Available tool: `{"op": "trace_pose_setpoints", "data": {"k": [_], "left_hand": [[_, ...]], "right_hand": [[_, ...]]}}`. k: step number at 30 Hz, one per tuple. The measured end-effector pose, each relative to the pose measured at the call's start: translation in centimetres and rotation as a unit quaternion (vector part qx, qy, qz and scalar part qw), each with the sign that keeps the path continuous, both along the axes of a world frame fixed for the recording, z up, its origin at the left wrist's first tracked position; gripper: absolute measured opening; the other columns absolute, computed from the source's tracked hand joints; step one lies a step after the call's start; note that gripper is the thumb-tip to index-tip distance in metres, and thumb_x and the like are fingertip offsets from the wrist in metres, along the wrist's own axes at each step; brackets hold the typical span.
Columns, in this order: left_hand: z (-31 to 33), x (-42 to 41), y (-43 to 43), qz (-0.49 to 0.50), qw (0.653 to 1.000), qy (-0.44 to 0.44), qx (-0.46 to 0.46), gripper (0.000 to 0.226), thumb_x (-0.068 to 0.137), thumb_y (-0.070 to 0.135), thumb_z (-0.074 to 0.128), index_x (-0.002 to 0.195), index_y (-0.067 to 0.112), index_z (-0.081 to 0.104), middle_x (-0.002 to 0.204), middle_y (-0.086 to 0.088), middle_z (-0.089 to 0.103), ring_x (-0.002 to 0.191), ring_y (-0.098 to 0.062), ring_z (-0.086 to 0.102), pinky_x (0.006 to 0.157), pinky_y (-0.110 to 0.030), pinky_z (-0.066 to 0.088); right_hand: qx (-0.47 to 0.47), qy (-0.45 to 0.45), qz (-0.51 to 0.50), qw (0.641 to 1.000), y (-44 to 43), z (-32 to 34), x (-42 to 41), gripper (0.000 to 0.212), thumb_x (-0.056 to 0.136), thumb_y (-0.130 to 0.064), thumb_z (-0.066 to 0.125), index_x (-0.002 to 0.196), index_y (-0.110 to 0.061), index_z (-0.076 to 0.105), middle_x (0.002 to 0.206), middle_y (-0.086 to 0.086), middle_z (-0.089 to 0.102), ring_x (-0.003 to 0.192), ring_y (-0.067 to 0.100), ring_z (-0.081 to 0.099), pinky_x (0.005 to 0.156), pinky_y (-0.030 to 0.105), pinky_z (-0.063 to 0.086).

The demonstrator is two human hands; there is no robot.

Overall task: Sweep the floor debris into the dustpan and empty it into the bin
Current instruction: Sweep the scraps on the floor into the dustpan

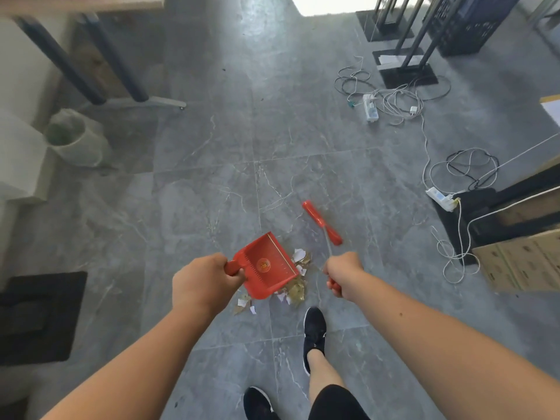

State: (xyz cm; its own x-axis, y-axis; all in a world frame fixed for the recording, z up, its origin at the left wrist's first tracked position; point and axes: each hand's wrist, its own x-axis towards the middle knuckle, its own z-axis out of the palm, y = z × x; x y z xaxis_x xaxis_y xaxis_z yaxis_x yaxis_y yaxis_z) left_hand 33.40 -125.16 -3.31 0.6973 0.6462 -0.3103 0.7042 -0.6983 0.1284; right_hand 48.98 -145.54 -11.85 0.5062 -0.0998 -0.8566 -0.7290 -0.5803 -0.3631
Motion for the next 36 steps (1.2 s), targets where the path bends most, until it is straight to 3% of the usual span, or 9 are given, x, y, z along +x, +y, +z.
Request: {"op": "trace_pose_setpoints", "data": {"k": [10, 12, 14, 18, 20, 23, 28, 36], "left_hand": [[-0.7, 12.8, -2.6, 0.025, 0.999, -0.006, -0.021, 0.043, 0.084, 0.055, 0.059, 0.066, 0.017, 0.054, 0.059, 0.002, 0.057, 0.057, -0.017, 0.056, 0.057, -0.031, 0.049], [-1.3, 14.4, -3.0, 0.029, 0.999, -0.009, -0.021, 0.042, 0.084, 0.054, 0.060, 0.066, 0.017, 0.054, 0.058, 0.002, 0.057, 0.056, -0.016, 0.056, 0.057, -0.031, 0.050], [-1.8, 15.7, -3.3, 0.034, 0.999, -0.011, -0.021, 0.042, 0.084, 0.053, 0.060, 0.065, 0.017, 0.054, 0.058, 0.002, 0.057, 0.055, -0.016, 0.055, 0.056, -0.030, 0.048], [-2.4, 17.7, -4.0, 0.036, 0.999, -0.010, -0.019, 0.044, 0.084, 0.054, 0.061, 0.063, 0.017, 0.051, 0.056, 0.003, 0.055, 0.054, -0.017, 0.054, 0.054, -0.028, 0.046], [-2.4, 18.7, -4.2, 0.035, 0.999, -0.010, -0.019, 0.044, 0.084, 0.054, 0.061, 0.062, 0.017, 0.050, 0.056, 0.003, 0.054, 0.054, -0.016, 0.053, 0.052, -0.027, 0.042], [-2.5, 19.7, -4.4, 0.038, 0.999, -0.009, -0.019, 0.042, 0.085, 0.053, 0.061, 0.063, 0.018, 0.050, 0.057, 0.003, 0.054, 0.053, -0.015, 0.052, 0.050, -0.025, 0.037], [-2.9, 19.6, -4.4, 0.043, 0.999, -0.011, -0.025, 0.044, 0.085, 0.051, 0.062, 0.061, 0.017, 0.048, 0.054, 0.002, 0.053, 0.050, -0.016, 0.051, 0.048, -0.025, 0.036], [-3.0, 15.8, -4.3, 0.075, 0.997, -0.009, -0.022, 0.045, 0.085, 0.050, 0.062, 0.060, 0.016, 0.047, 0.052, 0.001, 0.052, 0.048, -0.016, 0.048, 0.047, -0.024, 0.034]], "right_hand": [[-0.041, -0.043, 0.059, 0.996, -0.1, -1.6, 15.4, 0.023, 0.086, -0.002, 0.058, 0.108, 0.000, 0.055, 0.080, 0.018, 0.059, 0.045, 0.021, 0.052, 0.035, 0.021, 0.041], [-0.045, -0.031, 0.060, 0.997, -0.3, -1.8, 17.8, 0.018, 0.088, -0.003, 0.057, 0.106, -0.001, 0.054, 0.076, 0.017, 0.058, 0.045, 0.021, 0.051, 0.033, 0.020, 0.040], [-0.041, -0.005, 0.045, 0.998, -0.4, -1.8, 19.8, 0.010, 0.093, -0.008, 0.052, 0.101, -0.003, 0.056, 0.067, 0.013, 0.054, 0.042, 0.021, 0.049, 0.032, 0.018, 0.039], [-0.016, 0.030, 0.014, 0.999, -0.2, -1.7, 22.5, 0.014, 0.096, -0.007, 0.047, 0.096, 0.000, 0.059, 0.066, 0.012, 0.050, 0.022, 0.014, 0.041, 0.031, 0.017, 0.039], [-0.007, 0.025, 0.002, 1.000, 0.3, -2.2, 23.6, 0.020, 0.093, -0.006, 0.049, 0.107, 0.000, 0.062, 0.071, 0.013, 0.053, 0.027, 0.015, 0.045, 0.034, 0.017, 0.040], [-0.007, 0.035, 0.005, 0.999, 1.0, -2.2, 24.1, 0.014, 0.093, -0.007, 0.050, 0.103, -0.002, 0.059, 0.067, 0.012, 0.052, 0.028, 0.016, 0.046, 0.035, 0.017, 0.040], [-0.019, 0.031, 0.093, 0.995, 1.7, -2.6, 24.2, 0.030, 0.088, -0.002, 0.052, 0.117, -0.003, 0.058, 0.061, 0.010, 0.052, 0.036, 0.015, 0.042, 0.040, 0.018, 0.039], [-0.023, 0.071, 0.133, 0.988, 1.6, -2.1, 20.4, 0.016, 0.091, 0.001, 0.045, 0.103, -0.006, 0.051, 0.064, 0.010, 0.046, 0.044, 0.014, 0.033, 0.036, 0.017, 0.038]]}}
